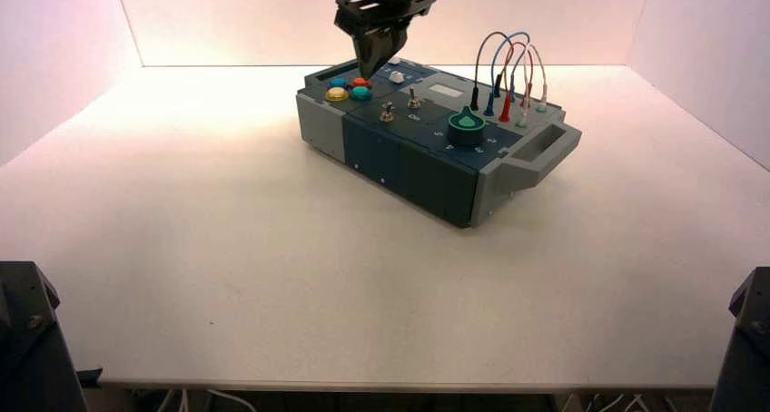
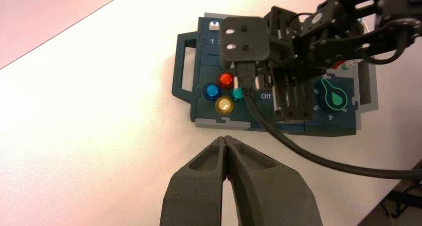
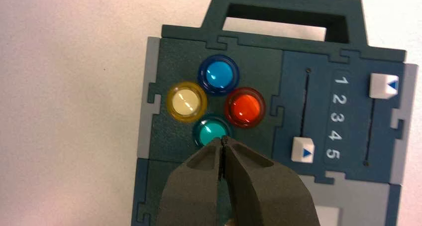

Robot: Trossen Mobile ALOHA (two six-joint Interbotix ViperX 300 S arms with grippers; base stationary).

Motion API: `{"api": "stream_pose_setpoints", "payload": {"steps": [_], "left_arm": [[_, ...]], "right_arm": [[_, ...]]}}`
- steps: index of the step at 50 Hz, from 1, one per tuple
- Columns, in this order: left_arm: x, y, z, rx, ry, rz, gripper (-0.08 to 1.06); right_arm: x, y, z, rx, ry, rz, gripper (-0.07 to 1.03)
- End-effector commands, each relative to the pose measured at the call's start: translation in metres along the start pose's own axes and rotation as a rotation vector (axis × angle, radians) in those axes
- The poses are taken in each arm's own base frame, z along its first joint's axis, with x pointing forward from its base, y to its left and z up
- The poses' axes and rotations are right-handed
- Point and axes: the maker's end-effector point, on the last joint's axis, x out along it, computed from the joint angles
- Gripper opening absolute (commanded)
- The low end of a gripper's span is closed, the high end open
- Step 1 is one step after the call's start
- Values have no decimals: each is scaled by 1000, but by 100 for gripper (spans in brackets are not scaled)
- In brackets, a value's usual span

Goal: Push the green button with the right gripper.

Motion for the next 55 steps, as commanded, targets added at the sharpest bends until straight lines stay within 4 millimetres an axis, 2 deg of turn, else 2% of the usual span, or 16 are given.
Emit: {"api": "stream_pose_setpoints", "payload": {"steps": [1,2,18,37,45,55], "left_arm": [[-9,1,9,10,-35,12,-3],[-9,1,9,10,-34,13,-3],[-9,1,9,10,-34,11,-3],[-9,1,9,11,-33,12,-3],[-8,1,9,10,-34,11,-3],[-8,1,9,10,-35,12,-3]], "right_arm": [[-12,2,20,-20,-51,-9,-2],[-7,2,18,-19,-40,-6,-2],[8,4,7,-14,-5,5,-2],[6,3,9,-19,-12,0,-2],[-7,2,13,-23,-13,-1,-2],[-36,0,24,-48,0,-5,-2]]}}
